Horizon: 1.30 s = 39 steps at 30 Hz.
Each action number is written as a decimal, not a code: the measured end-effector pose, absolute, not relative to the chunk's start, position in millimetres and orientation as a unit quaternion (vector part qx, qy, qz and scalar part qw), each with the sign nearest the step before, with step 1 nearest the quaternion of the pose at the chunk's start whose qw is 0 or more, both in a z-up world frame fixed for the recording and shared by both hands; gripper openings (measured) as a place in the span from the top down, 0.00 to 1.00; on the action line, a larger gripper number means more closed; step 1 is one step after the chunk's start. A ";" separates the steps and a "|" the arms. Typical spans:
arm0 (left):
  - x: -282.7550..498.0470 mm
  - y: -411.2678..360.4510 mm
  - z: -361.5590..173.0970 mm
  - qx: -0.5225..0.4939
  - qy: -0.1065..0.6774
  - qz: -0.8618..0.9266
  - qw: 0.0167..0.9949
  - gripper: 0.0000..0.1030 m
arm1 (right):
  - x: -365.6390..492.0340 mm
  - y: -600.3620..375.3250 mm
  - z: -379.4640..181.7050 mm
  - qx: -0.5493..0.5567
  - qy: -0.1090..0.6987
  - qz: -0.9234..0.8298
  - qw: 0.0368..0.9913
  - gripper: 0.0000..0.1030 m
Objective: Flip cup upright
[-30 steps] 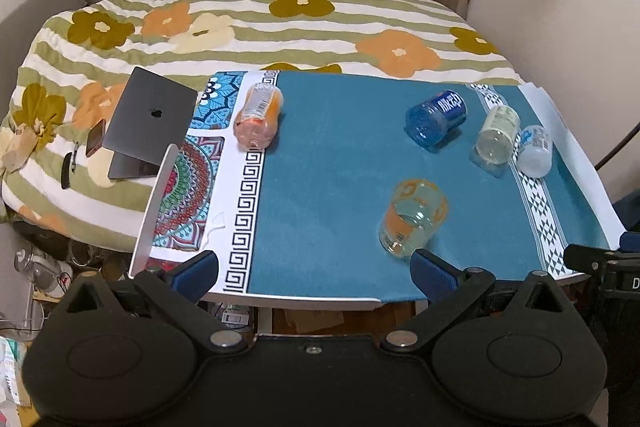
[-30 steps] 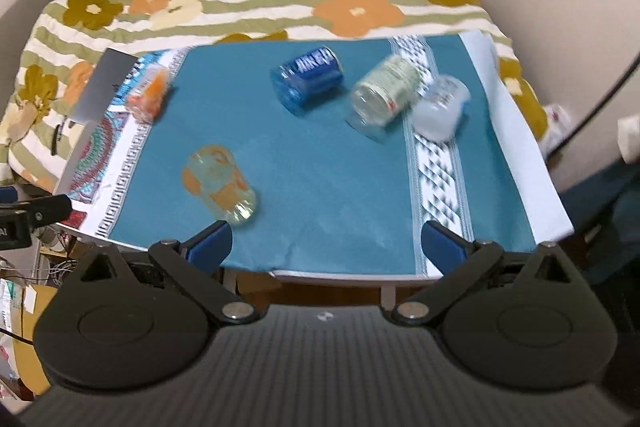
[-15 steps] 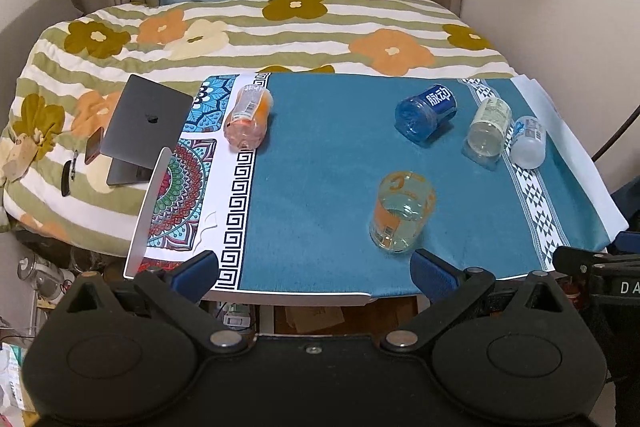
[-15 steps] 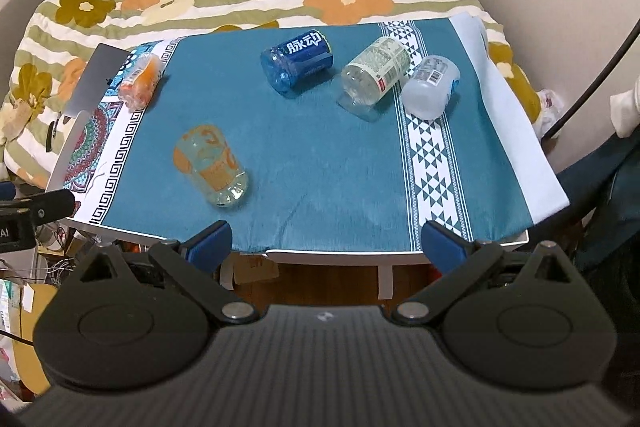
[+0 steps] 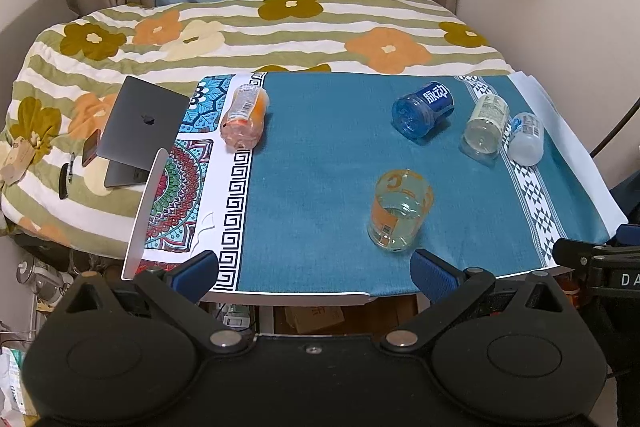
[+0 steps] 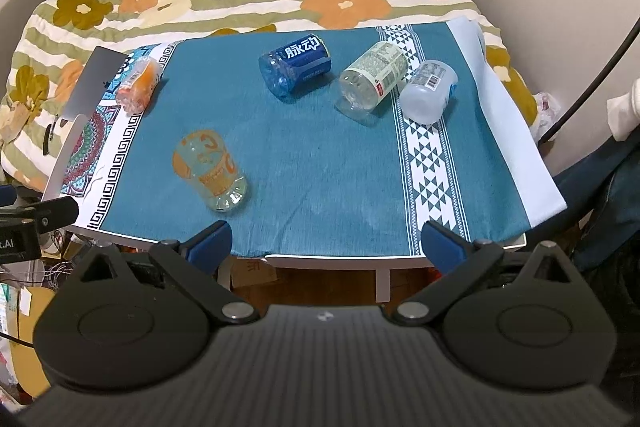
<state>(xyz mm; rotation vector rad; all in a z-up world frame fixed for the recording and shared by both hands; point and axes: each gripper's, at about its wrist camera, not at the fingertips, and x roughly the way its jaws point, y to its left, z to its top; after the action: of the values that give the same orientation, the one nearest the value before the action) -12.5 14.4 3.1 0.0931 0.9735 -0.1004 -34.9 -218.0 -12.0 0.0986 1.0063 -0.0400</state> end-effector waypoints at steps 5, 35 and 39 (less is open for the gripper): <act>-12.3 14.7 3.1 0.045 0.468 -0.048 0.881 0.00 | -35.0 -217.9 -12.0 0.046 0.483 -0.019 0.874 0.00; -17.0 18.5 5.1 0.044 0.460 -0.046 0.886 0.00 | -39.2 -218.1 -7.8 0.047 0.478 -0.023 0.877 0.00; -15.9 19.2 6.1 0.045 0.460 -0.041 0.886 0.00 | -38.9 -218.4 -6.3 0.047 0.476 -0.022 0.878 0.00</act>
<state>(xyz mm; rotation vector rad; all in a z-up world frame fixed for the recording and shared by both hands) -15.9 19.2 6.1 0.0930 0.9562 -0.0861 -38.9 -218.4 -6.3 0.0984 0.9936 -0.0465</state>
